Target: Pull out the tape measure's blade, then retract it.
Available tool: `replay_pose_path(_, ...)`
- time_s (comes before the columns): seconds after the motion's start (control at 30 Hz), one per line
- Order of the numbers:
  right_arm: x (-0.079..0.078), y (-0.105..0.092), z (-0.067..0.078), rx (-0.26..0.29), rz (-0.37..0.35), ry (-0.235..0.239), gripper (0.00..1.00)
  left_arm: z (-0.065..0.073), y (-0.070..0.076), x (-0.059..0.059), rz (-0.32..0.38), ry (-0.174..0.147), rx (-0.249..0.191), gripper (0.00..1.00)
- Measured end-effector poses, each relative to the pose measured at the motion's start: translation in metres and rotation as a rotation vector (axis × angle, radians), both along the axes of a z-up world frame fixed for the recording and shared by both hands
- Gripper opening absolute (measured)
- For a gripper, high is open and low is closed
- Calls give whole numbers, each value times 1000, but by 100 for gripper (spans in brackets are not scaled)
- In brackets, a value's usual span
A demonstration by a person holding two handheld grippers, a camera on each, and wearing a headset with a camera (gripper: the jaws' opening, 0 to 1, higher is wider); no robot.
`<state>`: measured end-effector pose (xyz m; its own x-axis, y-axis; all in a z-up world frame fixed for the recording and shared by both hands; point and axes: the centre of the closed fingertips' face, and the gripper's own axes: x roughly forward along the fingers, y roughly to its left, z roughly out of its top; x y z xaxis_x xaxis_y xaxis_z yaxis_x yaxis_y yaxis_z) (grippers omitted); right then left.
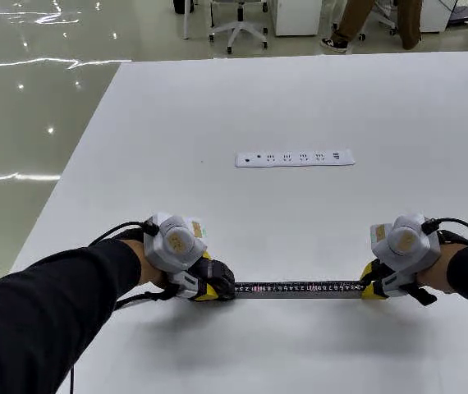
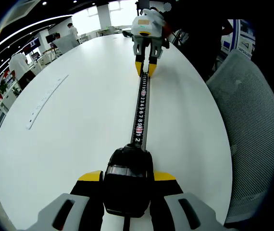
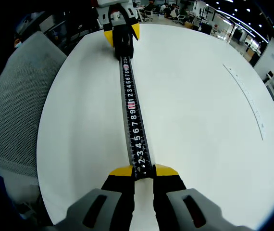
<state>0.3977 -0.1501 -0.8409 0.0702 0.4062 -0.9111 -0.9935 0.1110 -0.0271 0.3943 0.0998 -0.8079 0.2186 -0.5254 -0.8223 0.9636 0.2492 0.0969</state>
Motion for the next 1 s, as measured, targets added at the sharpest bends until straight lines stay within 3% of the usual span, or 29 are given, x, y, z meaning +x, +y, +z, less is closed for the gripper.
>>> replay_pose_path(1.0,0,0,-1,-15,0,13,9,-1,-1,1,5,-1,-3,33)
